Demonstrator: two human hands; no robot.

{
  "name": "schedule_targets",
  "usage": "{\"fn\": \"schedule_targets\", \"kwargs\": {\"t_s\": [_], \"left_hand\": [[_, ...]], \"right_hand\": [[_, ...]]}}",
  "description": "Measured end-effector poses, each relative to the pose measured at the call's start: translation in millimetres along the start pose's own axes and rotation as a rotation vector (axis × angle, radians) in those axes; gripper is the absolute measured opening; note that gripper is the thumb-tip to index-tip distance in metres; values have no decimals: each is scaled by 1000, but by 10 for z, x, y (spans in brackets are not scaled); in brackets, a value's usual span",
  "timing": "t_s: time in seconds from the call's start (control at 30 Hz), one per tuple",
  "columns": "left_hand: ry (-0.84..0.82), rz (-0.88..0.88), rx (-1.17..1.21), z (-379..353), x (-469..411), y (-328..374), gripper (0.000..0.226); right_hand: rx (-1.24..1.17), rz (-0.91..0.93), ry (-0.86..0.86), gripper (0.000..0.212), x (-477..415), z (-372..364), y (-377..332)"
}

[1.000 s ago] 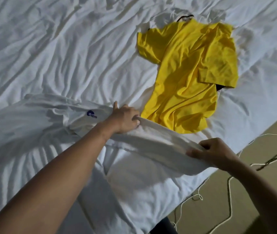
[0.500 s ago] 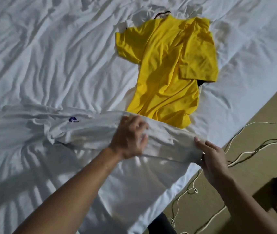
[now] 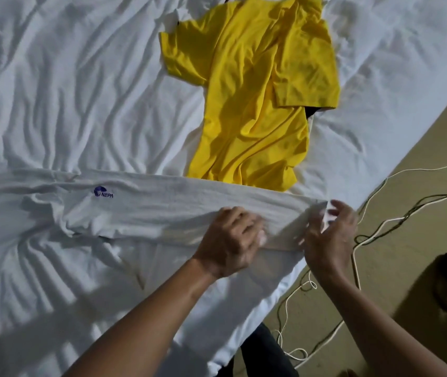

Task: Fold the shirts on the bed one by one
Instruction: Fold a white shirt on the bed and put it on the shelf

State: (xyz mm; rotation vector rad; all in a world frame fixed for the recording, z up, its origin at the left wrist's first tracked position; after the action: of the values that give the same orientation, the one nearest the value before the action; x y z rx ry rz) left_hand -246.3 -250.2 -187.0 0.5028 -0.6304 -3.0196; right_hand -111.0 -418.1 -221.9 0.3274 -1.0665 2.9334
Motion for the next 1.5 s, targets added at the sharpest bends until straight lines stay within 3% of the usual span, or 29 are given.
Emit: {"fn": "schedule_targets", "kwargs": {"t_s": [0.07, 0.17, 0.27, 0.33, 0.47, 0.7, 1.03, 1.13, 1.27, 1.37, 1.43, 1.5], "left_hand": [[-2, 121, -77, -58, 78, -235, 23], [-142, 246, -134, -278, 207, -460, 48], [-204, 375, -169, -308, 377, -782, 62], [-201, 442, -242, -231, 514, -1062, 65], [-128, 473, -291, 58, 695, -1375, 62], [72, 714, -334, 874, 1484, -1858, 51], [384, 1250, -587, 2311, 3991, -2874, 43], [446, 1514, -688, 2701, 4820, -3087, 46], [278, 1855, -563, 2967, 5695, -3432, 65], [89, 1903, -407, 3028, 6036, -3612, 58], [135, 1873, -243, 3076, 6189, -3762, 42], [301, 1887, 65, 3097, 6398, -3887, 31]], "right_hand": [[153, 248, 83, 43, 107, -45, -334], [376, 602, -191, 60, 413, -603, -646], [593, 644, -380, 67, 459, -930, -407], [651, 616, -376, 70, 411, -936, -318], [625, 717, -286, 70, 513, -940, -575], [461, 1039, -422, 66, 1420, -1751, -1677], [483, 1385, -718, 68, 3300, -3570, -2821], [429, 1495, -740, 65, 3940, -3958, -3064], [465, 1572, -795, 65, 4718, -4541, -3259], [474, 1568, -882, 68, 5293, -5007, -3420], [486, 1563, -922, 72, 5634, -5262, -3532], [533, 1544, -950, 75, 5886, -5488, -3592]]}}
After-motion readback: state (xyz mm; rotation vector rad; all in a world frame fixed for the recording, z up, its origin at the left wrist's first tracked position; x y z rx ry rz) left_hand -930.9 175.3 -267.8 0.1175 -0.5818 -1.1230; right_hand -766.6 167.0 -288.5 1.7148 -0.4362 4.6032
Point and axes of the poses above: each hand's wrist, its own x-axis away from the middle knuckle, its own z-axis out of the back of the hand, y = z × x, the point moved 9 cm from there along -x, towards the middle knuckle, and after that the axes turned 2 degrees about -z, right-handed, at the moved point
